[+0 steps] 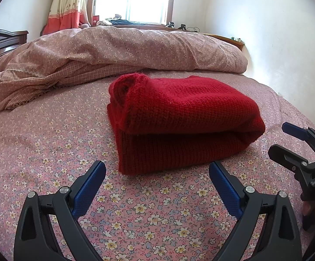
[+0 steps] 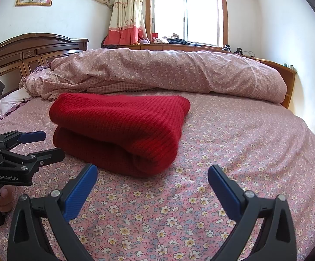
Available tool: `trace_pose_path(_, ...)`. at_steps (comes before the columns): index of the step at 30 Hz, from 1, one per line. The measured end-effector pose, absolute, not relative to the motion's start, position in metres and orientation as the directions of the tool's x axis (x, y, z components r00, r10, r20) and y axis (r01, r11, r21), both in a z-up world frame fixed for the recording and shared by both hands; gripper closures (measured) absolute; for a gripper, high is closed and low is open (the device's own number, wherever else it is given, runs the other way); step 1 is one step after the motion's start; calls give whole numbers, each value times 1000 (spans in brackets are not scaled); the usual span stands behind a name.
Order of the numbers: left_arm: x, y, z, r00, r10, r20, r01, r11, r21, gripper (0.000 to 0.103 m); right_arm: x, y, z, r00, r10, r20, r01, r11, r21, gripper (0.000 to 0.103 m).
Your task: Fold small clothes
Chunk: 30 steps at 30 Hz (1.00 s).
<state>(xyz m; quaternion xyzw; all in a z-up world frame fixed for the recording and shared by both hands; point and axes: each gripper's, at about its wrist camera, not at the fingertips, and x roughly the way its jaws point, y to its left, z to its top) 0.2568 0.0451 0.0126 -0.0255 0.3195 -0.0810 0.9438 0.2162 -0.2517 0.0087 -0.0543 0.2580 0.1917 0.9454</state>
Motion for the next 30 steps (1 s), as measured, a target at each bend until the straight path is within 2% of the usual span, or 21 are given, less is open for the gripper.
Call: trace_pose_path(30,261,47,12,780,-171,-602,136,985,-103,11,215,-251,8,793,335,-510,-392,920,-6,0)
